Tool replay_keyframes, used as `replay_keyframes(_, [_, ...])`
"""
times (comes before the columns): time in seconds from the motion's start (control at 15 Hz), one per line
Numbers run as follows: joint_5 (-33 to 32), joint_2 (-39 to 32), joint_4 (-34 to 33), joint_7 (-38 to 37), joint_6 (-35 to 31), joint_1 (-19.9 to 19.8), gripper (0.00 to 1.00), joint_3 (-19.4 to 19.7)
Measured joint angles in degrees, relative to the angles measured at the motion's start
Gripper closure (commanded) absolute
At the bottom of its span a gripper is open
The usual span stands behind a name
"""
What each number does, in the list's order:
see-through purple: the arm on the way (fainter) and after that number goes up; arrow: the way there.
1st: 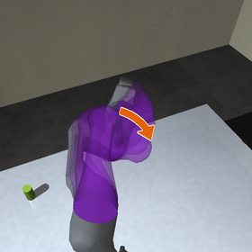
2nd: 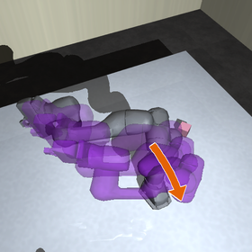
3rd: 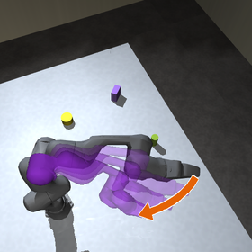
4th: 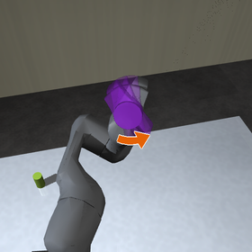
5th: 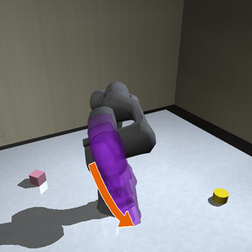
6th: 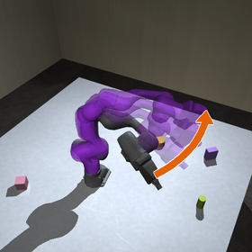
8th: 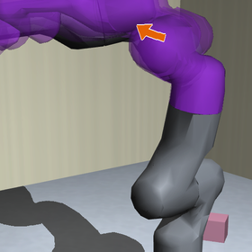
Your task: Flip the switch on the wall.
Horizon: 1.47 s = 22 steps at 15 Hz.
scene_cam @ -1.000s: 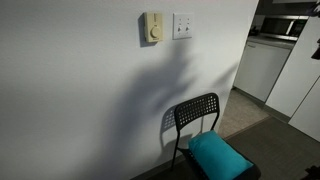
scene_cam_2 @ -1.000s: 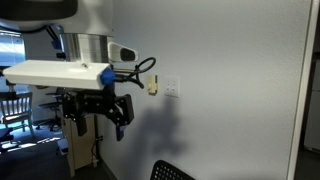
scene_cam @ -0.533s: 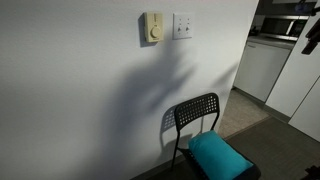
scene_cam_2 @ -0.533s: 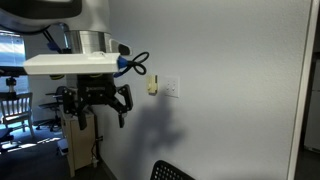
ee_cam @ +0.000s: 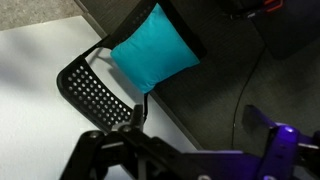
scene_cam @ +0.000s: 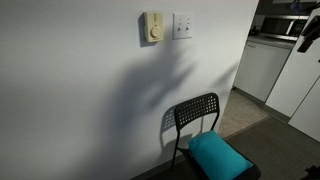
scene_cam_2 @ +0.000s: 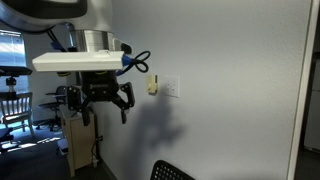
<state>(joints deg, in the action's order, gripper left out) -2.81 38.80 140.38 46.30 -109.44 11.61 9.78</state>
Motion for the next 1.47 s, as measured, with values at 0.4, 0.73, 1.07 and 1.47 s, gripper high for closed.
replay_keyframes(0.4, [0.20,-9.82,-9.24,2.92,-0.01,2.30,0.00,-3.31])
replay_keyframes(0.73, [-3.82,-16.81,-16.26,1.54,0.07,1.97,0.00,-8.67])
replay_keyframes(1.07, [-4.45,-17.67,-17.14,1.16,0.10,1.50,0.00,-9.40])
replay_keyframes(1.47, [-0.35,-20.40,-17.90,6.09,2.95,1.56,0.00,-9.44])
